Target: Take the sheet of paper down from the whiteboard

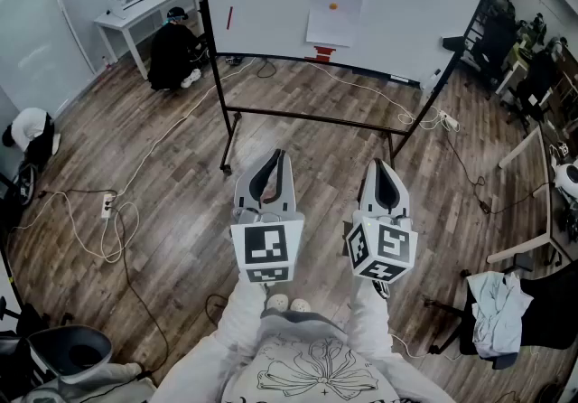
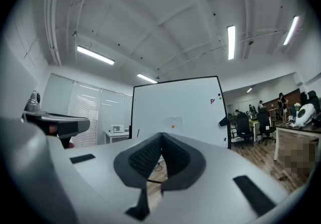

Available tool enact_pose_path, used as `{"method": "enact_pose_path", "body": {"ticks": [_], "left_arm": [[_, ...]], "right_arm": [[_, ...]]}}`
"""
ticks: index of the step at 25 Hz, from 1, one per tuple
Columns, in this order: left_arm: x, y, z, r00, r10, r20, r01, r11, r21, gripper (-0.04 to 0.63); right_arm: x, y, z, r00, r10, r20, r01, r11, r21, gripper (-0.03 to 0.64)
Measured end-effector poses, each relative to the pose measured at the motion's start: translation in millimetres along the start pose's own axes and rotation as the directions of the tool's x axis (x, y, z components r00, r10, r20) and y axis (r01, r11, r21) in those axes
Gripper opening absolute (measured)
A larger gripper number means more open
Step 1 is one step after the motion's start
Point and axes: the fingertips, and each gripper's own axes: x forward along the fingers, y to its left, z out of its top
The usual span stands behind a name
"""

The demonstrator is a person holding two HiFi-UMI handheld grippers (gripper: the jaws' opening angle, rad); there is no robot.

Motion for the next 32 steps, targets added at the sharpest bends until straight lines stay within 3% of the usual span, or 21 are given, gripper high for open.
{"method": "enact_pose_path", "body": {"ticks": [11, 18, 22, 32], "left_arm": [[-3, -10, -6, 1.0, 0.008, -0.007, -0.008, 1.0, 0.004, 0.012], [7, -23, -11, 1.0, 0.012, -0.022, -0.012, 1.0, 0.006, 0.014], [11, -31, -13, 1.0, 0.023, -0.017, -0.023, 1.0, 0.007, 0.014], [43, -42, -21, 0.999, 0.017, -0.033, -0.017, 1.0, 0.002, 0.06]], "right_arm": [[-8, -11, -7, 1.0, 0.002, -0.007, -0.002, 1.0, 0.008, 0.003], [1, -17, -8, 0.999, 0.046, -0.005, -0.046, 0.999, 0.005, 0.006], [5, -21, -10, 0.996, 0.089, 0.0, -0.089, 0.996, 0.004, 0.1], [29, -44, -22, 0.996, 0.089, -0.017, -0.088, 0.996, 0.02, 0.1]]}}
